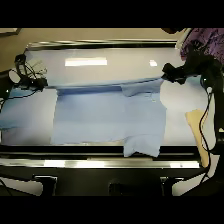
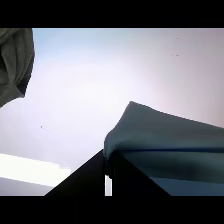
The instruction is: Fold the clothes and pants, and hang the long-sleeved shirts on hangers.
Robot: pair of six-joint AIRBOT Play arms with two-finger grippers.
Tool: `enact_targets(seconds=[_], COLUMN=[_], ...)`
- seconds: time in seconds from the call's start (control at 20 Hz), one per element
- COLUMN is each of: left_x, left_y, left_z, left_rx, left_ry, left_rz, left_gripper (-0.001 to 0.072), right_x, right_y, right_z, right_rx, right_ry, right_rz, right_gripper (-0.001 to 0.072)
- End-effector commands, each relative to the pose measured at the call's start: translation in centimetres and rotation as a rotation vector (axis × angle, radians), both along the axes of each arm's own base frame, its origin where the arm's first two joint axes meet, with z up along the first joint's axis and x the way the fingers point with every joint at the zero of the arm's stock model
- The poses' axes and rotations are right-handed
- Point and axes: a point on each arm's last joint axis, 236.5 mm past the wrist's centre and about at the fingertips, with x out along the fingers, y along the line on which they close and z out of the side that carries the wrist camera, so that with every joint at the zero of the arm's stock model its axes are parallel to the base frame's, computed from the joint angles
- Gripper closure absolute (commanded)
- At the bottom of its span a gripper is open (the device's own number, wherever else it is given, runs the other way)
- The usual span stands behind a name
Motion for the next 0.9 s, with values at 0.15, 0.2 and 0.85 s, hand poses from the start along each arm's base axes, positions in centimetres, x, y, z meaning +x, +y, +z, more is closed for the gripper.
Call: enact_targets(seconds=[0.15, 0.2, 0.85], left_x=[-2.4, -3.7, -12.1], left_y=[-2.7, -3.3, -5.6], left_z=[-2.7, -3.2, -9.7], left_rx=[-0.073, -0.096, -0.2], left_ry=[0.167, 0.226, 0.551], left_rz=[-0.027, -0.04, -0.041], left_gripper=[0.0693, 0.0693, 0.069], right_x=[-2.3, -3.9, -9.8], right_y=[0.4, 0.3, -0.8], right_z=[-2.1, -2.8, -9.3], right_rx=[-0.066, -0.081, -0.129], right_ry=[0.111, 0.179, 0.454], right_rz=[0.065, 0.088, 0.133], right_gripper=[0.0679, 0.0679, 0.0678])
